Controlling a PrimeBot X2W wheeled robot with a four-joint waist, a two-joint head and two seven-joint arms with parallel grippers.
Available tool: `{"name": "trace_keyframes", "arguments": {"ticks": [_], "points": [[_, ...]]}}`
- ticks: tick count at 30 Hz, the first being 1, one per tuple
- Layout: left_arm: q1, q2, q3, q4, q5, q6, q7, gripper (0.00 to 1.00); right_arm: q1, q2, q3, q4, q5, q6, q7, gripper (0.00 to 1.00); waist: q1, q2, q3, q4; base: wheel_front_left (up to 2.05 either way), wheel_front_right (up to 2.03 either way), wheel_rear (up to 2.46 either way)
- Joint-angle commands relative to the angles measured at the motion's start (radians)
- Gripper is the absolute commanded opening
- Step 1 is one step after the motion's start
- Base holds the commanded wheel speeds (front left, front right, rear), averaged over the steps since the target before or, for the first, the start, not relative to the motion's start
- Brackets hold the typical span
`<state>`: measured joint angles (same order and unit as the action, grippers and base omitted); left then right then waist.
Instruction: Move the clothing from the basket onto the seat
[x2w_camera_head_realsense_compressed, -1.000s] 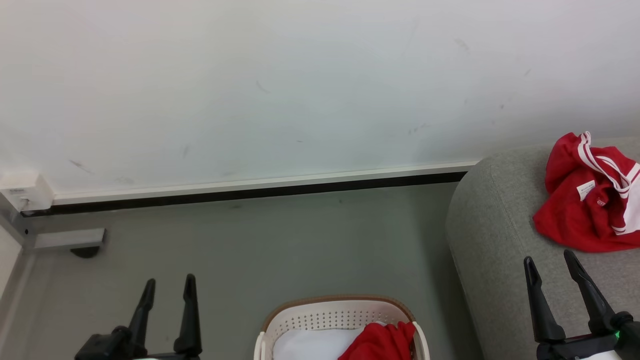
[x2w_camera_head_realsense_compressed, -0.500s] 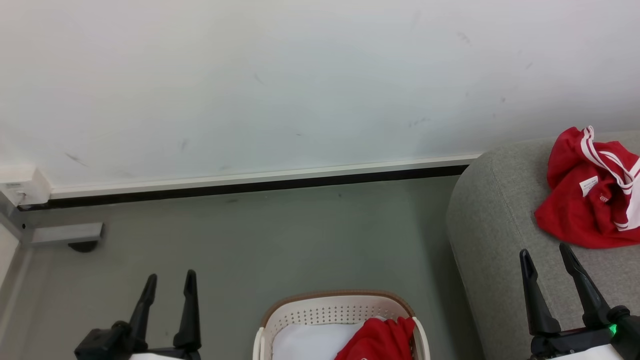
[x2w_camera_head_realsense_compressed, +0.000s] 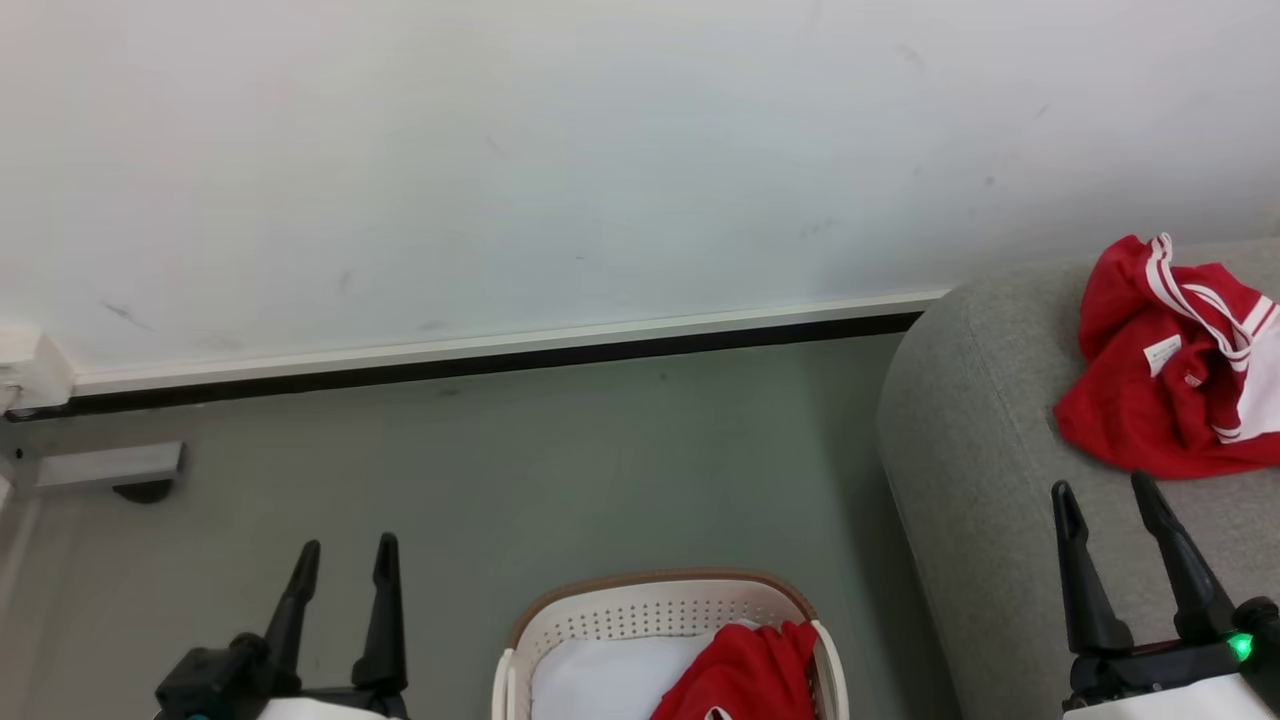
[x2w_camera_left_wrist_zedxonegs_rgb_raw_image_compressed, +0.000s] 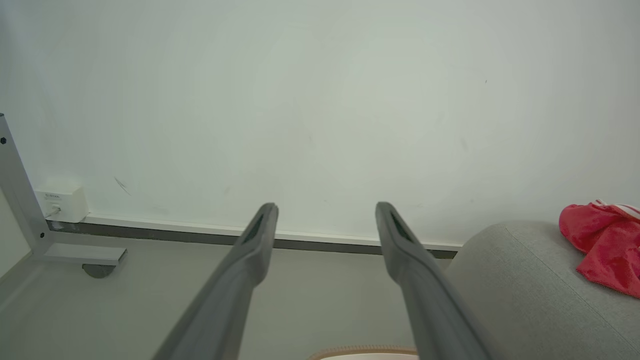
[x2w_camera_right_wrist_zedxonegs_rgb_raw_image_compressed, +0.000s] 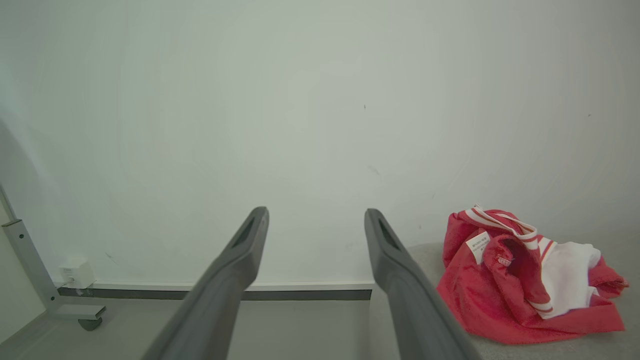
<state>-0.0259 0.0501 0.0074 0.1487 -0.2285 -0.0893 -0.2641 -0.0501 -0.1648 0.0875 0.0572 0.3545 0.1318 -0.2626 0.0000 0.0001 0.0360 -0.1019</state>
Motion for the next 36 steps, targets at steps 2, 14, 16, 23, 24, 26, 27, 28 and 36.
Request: {"name": "trace_keyframes", "arguments": {"ticks": [2, 14, 16, 23, 24, 26, 27, 28, 36], "points": [[-0.015, 0.002, -0.005, 0.004, 0.009, -0.003, -0.001, 1.0, -0.014, -0.01, -0.012, 0.0, 0.005, -0.002, -0.003, 1.0, 0.0, -0.0001, 0.012, -0.018, 0.0, 0.0, 0.0], [-0.101, 0.002, -0.088, 0.075, 0.011, -0.015, -0.001, 1.0, -0.06, -0.012, -0.041, 0.012, 0.012, -0.002, -0.003, 1.0, 0.0, -0.0001, 0.09, -0.104, 0.0, 0.0, 0.0], [-0.119, 0.002, -0.103, 0.105, 0.013, -0.019, -0.001, 1.0, -0.07, -0.01, -0.049, 0.01, 0.012, -0.002, -0.003, 1.0, 0.0, -0.0001, 0.107, -0.124, 0.0, 0.0, 0.0], [-0.206, 0.014, -0.174, 0.247, 0.032, -0.032, 0.01, 1.0, -0.118, -0.016, -0.088, 0.002, 0.012, -0.002, -0.003, 1.0, 0.0, -0.0001, 0.185, -0.183, 0.0, 0.0, 0.0], [-0.222, 0.016, -0.188, 0.268, 0.034, -0.033, 0.017, 1.0, -0.126, -0.017, -0.094, 0.001, 0.013, -0.002, -0.003, 1.0, 0.0, -0.0001, 0.197, -0.19, 0.0, 0.0, 0.0], [-0.254, 0.023, -0.214, 0.31, 0.035, -0.036, 0.037, 1.0, -0.142, -0.014, -0.099, -0.002, 0.017, -0.002, -0.003, 1.0, 0.0, -0.0001, 0.222, -0.205, 0.0, 0.0, 0.0], [-0.27, 0.028, -0.227, 0.332, 0.035, -0.038, 0.049, 1.0, -0.152, -0.013, -0.101, -0.005, 0.018, -0.002, -0.003, 1.0, 0.0, -0.0001, 0.237, -0.213, 0.0, 0.0, 0.0], [-0.287, 0.032, -0.242, 0.357, 0.033, -0.039, 0.064, 1.0, -0.162, -0.011, -0.104, -0.007, 0.02, -0.002, -0.003, 1.0, 0.0, -0.0001, 0.25, -0.22, 0.0, 0.0, 0.0], [-0.392, 0.085, -0.412, 0.53, 0.0, -0.041, 0.181, 1.0, -0.222, 0.01, -0.136, -0.033, 0.019, -0.002, -0.003, 1.0, 0.0, -0.0001, 0.352, -0.275, 0.0, 0.0, 0.0]]}}
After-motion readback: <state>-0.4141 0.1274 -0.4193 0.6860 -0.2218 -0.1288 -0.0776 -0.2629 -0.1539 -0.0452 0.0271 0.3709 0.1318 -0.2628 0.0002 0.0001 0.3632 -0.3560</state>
